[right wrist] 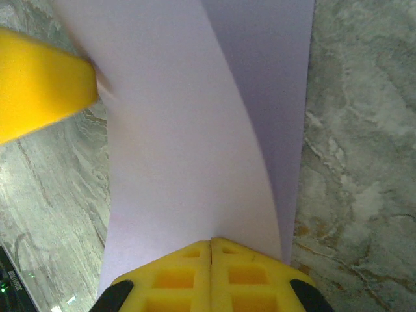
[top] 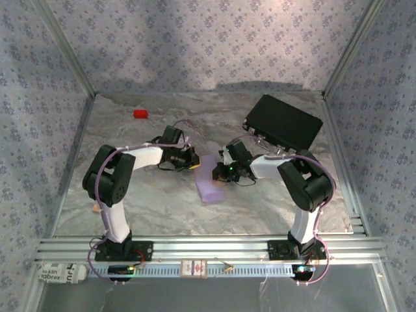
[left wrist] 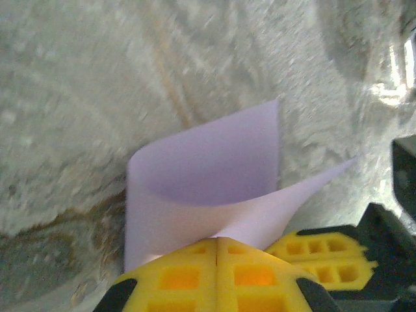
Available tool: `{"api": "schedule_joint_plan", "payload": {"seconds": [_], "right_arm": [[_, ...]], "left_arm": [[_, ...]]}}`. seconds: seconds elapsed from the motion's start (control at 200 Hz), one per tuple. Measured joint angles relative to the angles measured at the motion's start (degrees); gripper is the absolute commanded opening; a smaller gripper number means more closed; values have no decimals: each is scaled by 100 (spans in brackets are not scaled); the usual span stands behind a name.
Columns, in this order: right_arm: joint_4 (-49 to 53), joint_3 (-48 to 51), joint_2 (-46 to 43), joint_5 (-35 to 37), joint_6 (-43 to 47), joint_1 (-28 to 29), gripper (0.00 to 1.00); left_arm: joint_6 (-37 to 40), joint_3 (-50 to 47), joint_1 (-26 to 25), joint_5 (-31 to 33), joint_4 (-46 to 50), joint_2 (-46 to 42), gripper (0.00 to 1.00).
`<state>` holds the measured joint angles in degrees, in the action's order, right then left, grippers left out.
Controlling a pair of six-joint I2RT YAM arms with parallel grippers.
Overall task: Fold a paper plane with a square sheet of paper (pick it up from the middle)
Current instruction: First fold the square sheet of paper in half at the center of the table.
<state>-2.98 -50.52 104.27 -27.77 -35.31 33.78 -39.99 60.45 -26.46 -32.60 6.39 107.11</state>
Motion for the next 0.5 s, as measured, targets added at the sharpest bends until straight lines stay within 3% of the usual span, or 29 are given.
{"api": "schedule_joint_plan", "payload": {"seconds": [0.5], "right_arm": [[-28,87,-79,96,-2,2,0]], "left_arm": [[247,20,98,50,-15,339,2]]}}
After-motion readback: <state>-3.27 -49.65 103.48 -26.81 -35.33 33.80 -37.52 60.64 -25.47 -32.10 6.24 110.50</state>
